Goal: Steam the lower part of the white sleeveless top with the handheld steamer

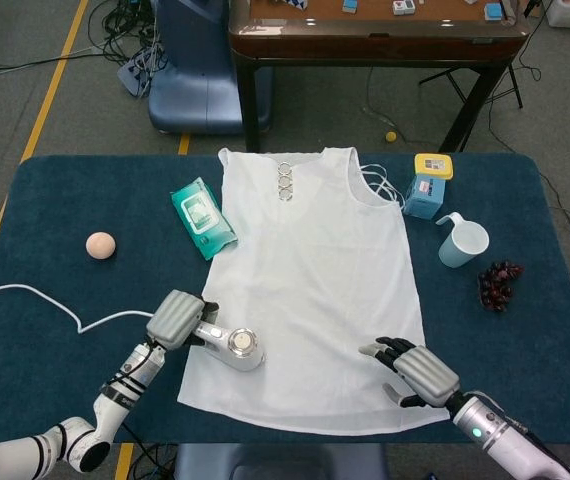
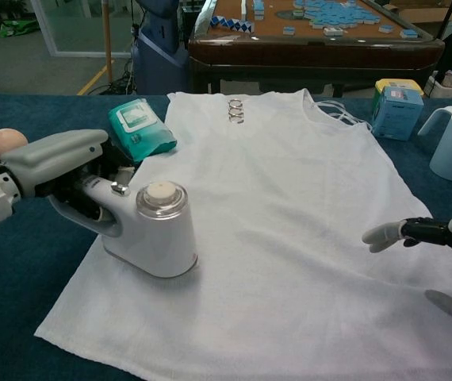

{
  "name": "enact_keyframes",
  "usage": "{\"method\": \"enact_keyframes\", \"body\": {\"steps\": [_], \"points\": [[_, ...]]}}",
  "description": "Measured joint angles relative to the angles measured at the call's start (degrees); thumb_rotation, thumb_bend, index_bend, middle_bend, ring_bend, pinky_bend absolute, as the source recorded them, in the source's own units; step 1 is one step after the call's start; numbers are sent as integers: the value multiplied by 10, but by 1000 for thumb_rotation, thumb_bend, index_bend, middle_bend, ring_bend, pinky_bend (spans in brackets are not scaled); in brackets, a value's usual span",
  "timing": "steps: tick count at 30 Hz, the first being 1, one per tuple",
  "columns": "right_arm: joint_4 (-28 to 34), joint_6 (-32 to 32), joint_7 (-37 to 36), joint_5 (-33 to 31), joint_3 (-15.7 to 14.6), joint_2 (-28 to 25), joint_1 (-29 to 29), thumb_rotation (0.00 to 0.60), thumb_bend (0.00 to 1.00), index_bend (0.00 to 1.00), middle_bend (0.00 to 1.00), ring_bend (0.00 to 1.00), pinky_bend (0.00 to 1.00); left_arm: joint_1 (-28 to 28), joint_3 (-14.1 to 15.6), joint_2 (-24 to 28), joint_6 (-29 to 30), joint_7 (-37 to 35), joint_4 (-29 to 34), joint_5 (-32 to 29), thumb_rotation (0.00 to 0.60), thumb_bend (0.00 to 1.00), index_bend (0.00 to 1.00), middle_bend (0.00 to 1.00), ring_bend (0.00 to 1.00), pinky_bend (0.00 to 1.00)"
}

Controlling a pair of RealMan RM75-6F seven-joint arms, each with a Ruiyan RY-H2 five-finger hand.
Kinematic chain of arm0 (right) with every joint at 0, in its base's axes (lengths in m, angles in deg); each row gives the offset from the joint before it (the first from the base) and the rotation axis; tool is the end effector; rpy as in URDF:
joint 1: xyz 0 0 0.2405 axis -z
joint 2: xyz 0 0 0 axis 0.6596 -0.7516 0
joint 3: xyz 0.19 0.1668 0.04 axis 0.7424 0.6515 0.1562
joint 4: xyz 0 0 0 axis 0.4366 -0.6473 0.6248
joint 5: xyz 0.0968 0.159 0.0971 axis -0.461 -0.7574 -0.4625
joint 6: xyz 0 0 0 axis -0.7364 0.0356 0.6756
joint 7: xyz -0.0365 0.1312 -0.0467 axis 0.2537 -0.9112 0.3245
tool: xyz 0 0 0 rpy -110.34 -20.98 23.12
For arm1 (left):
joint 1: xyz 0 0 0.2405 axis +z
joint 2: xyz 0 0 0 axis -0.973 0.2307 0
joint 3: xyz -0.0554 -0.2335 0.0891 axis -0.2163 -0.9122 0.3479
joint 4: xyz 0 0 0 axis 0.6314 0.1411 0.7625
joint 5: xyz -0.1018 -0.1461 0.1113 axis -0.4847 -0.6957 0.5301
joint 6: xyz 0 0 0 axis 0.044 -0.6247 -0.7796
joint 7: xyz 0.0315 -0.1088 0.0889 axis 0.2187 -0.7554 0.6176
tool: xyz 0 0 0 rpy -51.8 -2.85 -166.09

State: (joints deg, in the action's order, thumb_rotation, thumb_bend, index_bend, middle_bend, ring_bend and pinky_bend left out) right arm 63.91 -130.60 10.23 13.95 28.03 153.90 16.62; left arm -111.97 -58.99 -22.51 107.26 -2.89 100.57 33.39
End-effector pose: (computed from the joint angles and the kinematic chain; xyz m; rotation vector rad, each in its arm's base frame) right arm -0.2553 -0.1991 0.0343 2.0844 -1.1896 0.9446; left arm -0.1733 0.3070 -0.0206 -1.8443 -0.9740 -1.1808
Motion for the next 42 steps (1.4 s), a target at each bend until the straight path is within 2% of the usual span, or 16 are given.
{"method": "enact_keyframes", "body": {"steps": [4, 13, 17, 22, 26, 33, 36, 38, 39, 41, 42], "points": [[29, -33, 10, 1, 15, -26, 5, 600, 254, 56, 162, 87, 107, 18, -13, 28, 9, -27, -8, -26, 600, 231, 871, 765, 624, 608], [114, -105, 94, -7, 66, -109, 19, 600, 197, 36, 147, 51, 64, 44, -35, 42, 15, -89, -86, -64, 600, 231, 872, 763, 622, 601], [139, -123, 114, -18, 85, -135, 29, 600, 188, 33, 147, 50, 64, 48, -39, 29, 15, -110, -144, -66, 600, 230, 869, 761, 620, 599], [148, -130, 122, -27, 90, -148, 41, 600, 183, 27, 147, 46, 58, 50, -41, 3, 17, -136, -222, -62, 600, 231, 860, 749, 609, 590], [149, -130, 123, -34, 92, -150, 48, 600, 183, 21, 147, 42, 52, 50, -40, -21, 10, -157, -282, -60, 600, 231, 842, 695, 584, 571], [139, -122, 116, -39, 97, -145, 52, 600, 183, 21, 147, 41, 52, 56, -39, -52, -5, -182, -340, -62, 600, 224, 778, 598, 531, 561], [136, -121, 113, -38, 100, -142, 52, 600, 183, 21, 147, 41, 51, 61, -37, -57, -6, -183, -345, -61, 600, 219, 590, 493, 430, 518], [134, -121, 112, -37, 101, -141, 53, 600, 183, 21, 147, 41, 47, 63, -36, -56, -5, -181, -342, -60, 600, 177, 336, 361, 304, 450], [133, -121, 111, -36, 102, -141, 53, 600, 183, 21, 147, 41, 44, 63, -36, -55, -5, -180, -339, -60, 600, 164, 279, 323, 274, 433], [131, -121, 109, -36, 103, -141, 54, 600, 183, 21, 147, 41, 42, 66, -36, -51, -4, -175, -327, -60, 600, 127, 85, 187, 163, 365], [129, -122, 107, -36, 104, -141, 55, 600, 183, 21, 147, 41, 36, 67, -36, -48, -3, -173, -321, -60, 600, 115, 40, 145, 126, 343]]}}
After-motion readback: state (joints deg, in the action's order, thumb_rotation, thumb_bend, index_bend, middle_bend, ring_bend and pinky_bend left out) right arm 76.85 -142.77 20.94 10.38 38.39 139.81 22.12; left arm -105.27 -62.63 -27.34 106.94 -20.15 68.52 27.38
